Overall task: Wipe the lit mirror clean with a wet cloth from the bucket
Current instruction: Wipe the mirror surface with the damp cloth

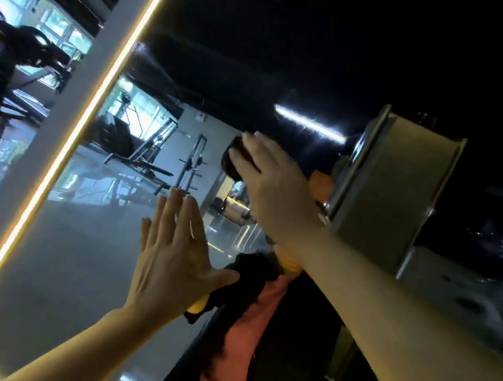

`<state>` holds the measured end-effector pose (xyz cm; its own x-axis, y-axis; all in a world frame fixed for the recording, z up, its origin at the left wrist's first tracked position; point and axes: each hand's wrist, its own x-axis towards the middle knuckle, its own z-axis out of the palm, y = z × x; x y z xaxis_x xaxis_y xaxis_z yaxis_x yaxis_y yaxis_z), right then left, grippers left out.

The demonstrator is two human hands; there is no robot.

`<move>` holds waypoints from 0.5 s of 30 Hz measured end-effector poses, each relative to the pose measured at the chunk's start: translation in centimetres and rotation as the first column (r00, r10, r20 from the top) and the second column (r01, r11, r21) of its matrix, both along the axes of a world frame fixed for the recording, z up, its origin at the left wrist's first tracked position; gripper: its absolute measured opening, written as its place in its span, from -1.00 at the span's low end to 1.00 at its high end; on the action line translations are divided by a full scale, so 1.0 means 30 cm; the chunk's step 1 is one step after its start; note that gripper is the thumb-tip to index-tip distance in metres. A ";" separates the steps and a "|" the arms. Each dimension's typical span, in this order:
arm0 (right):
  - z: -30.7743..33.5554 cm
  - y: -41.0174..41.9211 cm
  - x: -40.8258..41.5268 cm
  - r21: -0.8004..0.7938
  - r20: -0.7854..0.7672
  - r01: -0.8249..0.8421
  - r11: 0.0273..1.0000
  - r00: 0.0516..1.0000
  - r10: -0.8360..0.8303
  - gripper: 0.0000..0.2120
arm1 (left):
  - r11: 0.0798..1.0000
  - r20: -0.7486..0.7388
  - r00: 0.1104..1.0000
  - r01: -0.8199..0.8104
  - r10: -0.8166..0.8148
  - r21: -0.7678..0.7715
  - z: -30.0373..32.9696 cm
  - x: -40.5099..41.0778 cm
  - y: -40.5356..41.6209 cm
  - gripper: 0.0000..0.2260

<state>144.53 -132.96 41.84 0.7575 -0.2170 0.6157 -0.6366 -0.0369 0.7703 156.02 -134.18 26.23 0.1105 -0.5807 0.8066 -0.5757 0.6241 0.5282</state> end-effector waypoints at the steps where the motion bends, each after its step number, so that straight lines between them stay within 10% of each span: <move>1: -0.065 0.007 -0.007 0.056 -0.085 0.007 0.998 0.996 -0.003 -0.53 | 0.999 0.021 1.000 0.006 -0.006 0.033 -0.006 0.008 0.001 0.23; 4: -0.090 0.019 -0.020 0.135 -0.208 0.082 0.987 0.977 -0.053 -0.53 | 1.000 0.071 0.997 -0.008 0.007 0.021 -0.020 0.026 -0.001 0.17; 9: 0.085 0.018 0.032 -0.024 0.261 0.077 0.997 0.963 -0.068 -0.52 | 1.000 0.094 0.996 -0.008 0.010 -0.023 -0.039 0.045 -0.020 0.17; 15: -0.318 0.093 -0.096 0.209 -0.213 0.138 0.968 0.973 -0.093 -0.54 | 1.000 0.011 1.000 -0.002 0.002 0.010 -0.133 0.037 -0.009 0.10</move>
